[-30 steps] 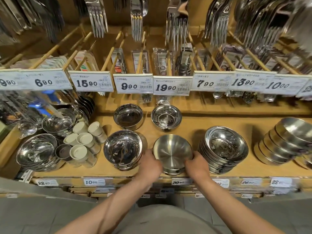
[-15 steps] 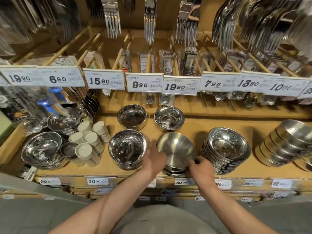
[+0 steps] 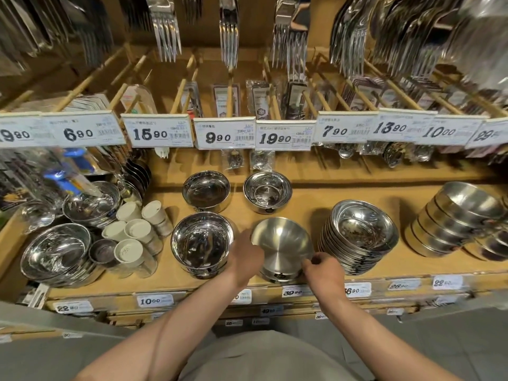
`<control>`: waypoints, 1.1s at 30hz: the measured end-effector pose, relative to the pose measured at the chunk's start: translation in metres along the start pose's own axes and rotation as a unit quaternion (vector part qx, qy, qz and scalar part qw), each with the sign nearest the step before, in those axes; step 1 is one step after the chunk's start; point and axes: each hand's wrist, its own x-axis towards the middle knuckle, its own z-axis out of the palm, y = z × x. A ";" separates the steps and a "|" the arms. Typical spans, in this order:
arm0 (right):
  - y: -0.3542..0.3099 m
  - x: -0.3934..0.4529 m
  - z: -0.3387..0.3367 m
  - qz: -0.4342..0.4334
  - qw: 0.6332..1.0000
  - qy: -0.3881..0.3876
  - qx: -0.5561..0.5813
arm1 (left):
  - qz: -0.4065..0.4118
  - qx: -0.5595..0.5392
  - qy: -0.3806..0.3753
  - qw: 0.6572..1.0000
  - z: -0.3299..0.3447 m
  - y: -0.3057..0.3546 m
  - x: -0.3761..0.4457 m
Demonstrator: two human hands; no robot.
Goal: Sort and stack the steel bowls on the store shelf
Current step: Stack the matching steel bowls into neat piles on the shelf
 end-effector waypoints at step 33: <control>0.009 0.003 0.009 0.010 0.998 0.014 0.057 | 0.061 0.025 0.045 0.997 0.008 -0.004 0.008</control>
